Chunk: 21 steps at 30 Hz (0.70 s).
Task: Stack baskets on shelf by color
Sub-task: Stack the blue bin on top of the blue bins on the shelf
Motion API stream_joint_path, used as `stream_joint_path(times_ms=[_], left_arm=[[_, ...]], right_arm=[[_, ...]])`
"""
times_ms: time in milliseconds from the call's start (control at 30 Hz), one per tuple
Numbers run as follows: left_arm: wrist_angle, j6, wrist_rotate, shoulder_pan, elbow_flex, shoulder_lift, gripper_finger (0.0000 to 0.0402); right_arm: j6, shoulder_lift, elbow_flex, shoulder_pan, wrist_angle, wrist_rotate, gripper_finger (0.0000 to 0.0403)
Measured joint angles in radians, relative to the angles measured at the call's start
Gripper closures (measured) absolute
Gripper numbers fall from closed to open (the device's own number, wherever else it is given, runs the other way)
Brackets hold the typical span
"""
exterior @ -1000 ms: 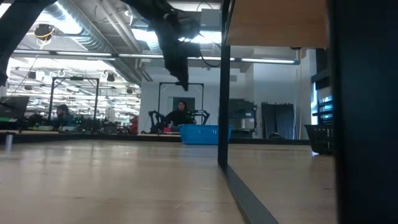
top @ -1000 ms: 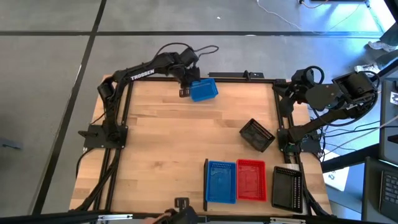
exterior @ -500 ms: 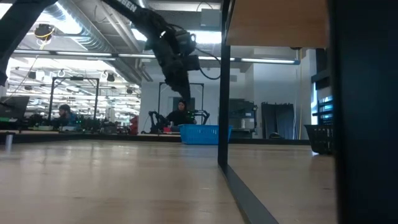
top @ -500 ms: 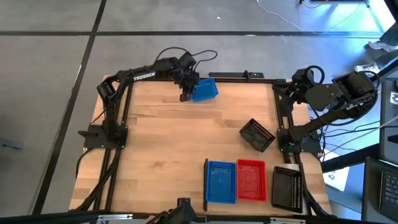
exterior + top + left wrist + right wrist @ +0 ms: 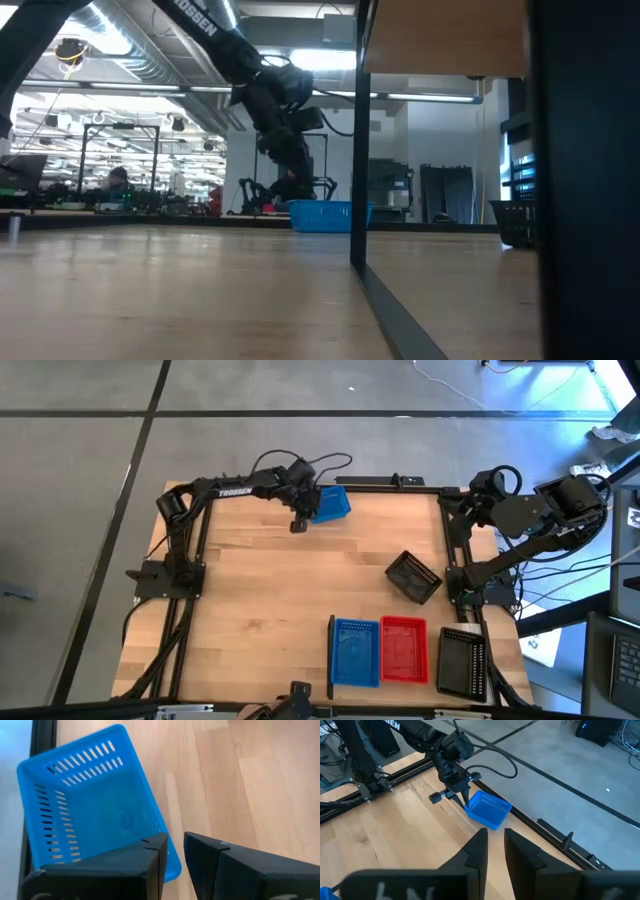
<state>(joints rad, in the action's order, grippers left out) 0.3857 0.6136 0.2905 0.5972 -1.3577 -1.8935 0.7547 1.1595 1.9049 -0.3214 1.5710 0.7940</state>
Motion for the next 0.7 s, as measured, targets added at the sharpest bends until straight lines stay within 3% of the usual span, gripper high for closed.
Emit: stream_joint_path(times_ms=[367, 700], left_arm=[[-0.018, -0.007, -0.040, 0.000, 0.024, 0.000, 0.0345], [-0.044, -0.053, -0.070, -0.003, 0.023, -0.080, 0.0345]], right_arm=[[0.003, 0.000, 0.000, 0.000, 0.000, 0.002, 0.0340], [0.005, 0.000, 0.000, 0.001, 0.000, 0.025, 0.0341]])
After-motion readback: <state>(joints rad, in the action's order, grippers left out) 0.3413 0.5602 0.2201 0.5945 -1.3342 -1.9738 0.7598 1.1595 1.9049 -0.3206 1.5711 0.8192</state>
